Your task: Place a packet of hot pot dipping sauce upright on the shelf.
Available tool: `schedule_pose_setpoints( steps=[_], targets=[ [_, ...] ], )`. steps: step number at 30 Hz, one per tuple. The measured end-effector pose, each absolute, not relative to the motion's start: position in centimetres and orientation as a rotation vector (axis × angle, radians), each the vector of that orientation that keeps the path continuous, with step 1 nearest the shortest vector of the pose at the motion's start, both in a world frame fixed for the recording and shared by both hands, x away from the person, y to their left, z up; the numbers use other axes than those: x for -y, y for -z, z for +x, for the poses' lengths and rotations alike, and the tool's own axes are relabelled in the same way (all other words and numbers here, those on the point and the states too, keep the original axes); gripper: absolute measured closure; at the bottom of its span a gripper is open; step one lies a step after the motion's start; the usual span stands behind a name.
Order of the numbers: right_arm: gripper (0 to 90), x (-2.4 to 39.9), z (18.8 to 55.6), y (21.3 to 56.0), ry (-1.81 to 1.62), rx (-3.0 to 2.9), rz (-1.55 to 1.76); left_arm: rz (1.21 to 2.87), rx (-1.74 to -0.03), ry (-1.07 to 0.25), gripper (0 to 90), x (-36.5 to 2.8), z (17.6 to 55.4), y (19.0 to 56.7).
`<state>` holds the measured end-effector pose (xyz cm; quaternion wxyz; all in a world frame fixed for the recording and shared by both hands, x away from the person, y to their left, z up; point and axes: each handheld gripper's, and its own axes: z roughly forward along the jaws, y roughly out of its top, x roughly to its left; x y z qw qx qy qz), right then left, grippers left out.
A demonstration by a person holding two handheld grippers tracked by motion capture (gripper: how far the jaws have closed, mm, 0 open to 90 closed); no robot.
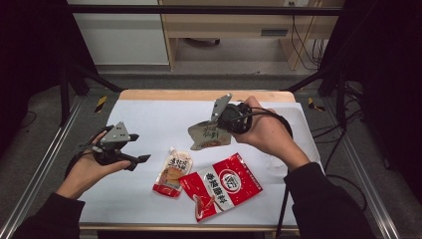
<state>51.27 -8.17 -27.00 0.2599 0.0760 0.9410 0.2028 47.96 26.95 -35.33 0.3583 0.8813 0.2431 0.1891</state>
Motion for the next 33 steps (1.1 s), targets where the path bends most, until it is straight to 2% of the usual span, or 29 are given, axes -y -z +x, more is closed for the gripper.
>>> schedule_pose_setpoints(
  steps=[14,33],
  targets=[
    [90.0,13.0,51.2,23.9,-0.595,-2.458,0.324,2.248,-0.742,-0.471,9.0,-29.8,47.6,39.3],
    [90.0,20.4,50.5,22.1,-0.614,-2.354,0.483,2.167,-0.885,-0.458,8.9,-32.7,46.0,44.2]
  ],
)
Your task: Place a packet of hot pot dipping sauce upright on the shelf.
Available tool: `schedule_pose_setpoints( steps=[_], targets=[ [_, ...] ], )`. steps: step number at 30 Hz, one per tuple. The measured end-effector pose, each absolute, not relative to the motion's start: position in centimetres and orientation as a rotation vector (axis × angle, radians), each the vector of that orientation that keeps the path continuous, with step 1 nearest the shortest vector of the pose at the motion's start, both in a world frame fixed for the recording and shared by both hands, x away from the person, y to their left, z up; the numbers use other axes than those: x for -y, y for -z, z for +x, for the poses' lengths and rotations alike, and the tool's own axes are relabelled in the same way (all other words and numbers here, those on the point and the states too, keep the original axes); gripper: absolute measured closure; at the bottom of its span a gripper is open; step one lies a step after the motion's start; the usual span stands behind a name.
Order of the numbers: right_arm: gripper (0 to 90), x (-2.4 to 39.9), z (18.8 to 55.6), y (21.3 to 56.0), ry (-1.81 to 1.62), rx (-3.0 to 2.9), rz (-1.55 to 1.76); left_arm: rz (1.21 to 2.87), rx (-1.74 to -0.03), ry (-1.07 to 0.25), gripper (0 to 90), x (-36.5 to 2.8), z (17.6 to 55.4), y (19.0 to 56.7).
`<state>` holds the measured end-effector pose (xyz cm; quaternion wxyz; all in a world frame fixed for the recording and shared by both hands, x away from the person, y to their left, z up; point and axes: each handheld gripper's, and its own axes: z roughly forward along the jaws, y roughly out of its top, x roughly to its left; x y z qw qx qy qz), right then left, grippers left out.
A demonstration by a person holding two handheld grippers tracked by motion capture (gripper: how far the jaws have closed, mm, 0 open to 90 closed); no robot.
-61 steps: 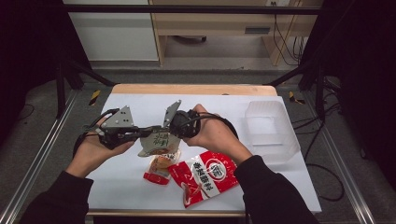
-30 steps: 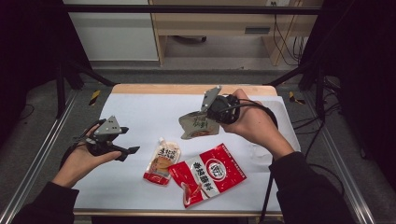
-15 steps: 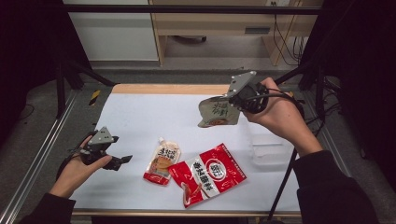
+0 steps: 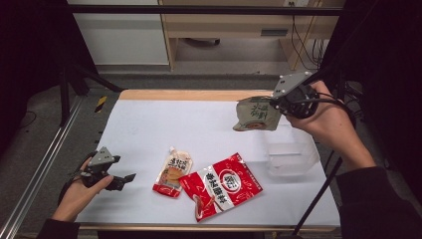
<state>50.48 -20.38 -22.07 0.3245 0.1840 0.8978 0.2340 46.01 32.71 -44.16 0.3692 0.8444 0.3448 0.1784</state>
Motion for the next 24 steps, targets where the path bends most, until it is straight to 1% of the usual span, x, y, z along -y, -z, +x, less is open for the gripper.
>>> schedule_pose_setpoints(
  steps=[14,24],
  targets=[
    [90.0,24.6,49.0,22.0,-0.602,-2.328,0.554,2.089,-0.93,-0.477,8.4,-34.3,45.2,44.7],
    [90.0,26.7,47.5,22.8,-0.591,-2.342,0.564,2.09,-0.92,-0.476,8.4,-34.2,44.9,44.9]
  ],
)
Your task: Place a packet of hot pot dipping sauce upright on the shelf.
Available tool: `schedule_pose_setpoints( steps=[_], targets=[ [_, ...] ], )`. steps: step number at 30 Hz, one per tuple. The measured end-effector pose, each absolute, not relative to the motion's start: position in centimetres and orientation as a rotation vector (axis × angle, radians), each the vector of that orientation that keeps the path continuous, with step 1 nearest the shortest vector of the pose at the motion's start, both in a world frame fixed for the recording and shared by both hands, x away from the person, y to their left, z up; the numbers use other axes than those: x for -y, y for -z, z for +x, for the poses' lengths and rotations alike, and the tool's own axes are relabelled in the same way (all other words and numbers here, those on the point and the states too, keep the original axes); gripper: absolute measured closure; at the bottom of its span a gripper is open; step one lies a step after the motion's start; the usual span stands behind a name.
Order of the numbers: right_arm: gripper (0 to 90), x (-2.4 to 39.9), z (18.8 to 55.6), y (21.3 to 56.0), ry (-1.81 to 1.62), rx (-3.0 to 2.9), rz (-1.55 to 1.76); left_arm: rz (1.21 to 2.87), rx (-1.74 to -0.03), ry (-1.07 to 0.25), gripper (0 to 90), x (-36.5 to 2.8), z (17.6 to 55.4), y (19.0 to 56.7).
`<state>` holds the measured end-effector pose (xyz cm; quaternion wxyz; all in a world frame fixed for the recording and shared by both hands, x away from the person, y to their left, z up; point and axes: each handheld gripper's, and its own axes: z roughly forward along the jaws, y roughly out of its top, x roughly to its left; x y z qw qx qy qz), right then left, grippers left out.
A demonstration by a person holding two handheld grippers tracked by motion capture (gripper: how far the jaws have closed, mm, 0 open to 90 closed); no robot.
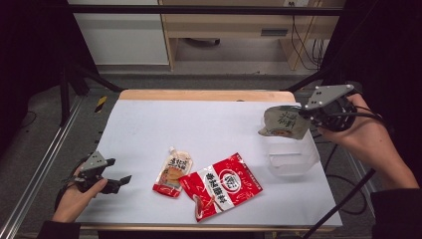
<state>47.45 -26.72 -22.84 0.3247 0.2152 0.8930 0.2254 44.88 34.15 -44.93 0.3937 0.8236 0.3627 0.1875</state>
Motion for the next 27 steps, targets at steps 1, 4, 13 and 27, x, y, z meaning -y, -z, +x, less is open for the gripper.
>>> schedule_pose_setpoints(
  steps=[1,4,13,27],
  targets=[
    [90.0,26.9,47.3,23.0,-0.591,-2.342,0.571,2.088,-0.92,-0.48,8.4,-34.2,44.8,44.9],
    [90.0,27.5,46.8,23.7,-0.596,-2.353,0.572,2.077,-0.92,-0.481,8.4,-34.3,44.6,45.0],
    [90.0,29.0,45.4,26.1,-0.606,-2.408,0.581,2.104,-0.903,-0.475,8.4,-33.7,44.5,45.5],
    [90.0,30.1,45.7,27.7,-0.598,-2.473,0.588,2.106,-0.923,-0.479,8.4,-34.1,44.6,45.7]
  ],
)
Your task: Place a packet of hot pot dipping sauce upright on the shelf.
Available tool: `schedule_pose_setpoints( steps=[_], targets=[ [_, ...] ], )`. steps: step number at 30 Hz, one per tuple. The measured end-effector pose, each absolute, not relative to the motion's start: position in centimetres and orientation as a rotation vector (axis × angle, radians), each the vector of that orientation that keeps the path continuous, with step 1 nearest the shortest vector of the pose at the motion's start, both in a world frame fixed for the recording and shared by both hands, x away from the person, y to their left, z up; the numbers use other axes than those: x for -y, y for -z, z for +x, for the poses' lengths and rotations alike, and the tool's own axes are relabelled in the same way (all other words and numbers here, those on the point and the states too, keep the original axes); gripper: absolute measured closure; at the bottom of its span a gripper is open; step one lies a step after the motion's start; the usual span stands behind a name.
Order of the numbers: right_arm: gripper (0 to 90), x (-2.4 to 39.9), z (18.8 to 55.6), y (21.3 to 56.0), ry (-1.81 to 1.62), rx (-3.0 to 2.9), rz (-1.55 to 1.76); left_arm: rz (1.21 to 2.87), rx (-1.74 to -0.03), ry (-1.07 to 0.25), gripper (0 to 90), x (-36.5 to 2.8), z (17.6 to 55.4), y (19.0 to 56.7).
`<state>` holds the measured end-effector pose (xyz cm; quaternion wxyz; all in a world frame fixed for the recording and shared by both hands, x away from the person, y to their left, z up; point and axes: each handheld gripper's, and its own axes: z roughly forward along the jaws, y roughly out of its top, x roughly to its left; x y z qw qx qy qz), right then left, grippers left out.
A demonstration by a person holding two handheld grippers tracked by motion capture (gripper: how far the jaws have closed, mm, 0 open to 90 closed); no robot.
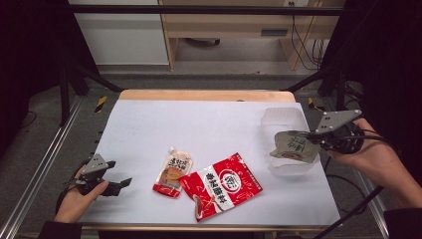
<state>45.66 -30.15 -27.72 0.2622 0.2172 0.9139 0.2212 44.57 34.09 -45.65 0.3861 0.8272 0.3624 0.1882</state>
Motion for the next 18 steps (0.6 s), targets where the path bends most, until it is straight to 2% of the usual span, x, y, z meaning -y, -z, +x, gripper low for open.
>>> schedule_pose_setpoints(
  steps=[18],
  targets=[
    [90.0,31.3,45.7,27.7,-0.694,-2.552,0.587,2.116,-0.92,-0.477,8.4,-34.1,44.6,45.7]
  ],
)
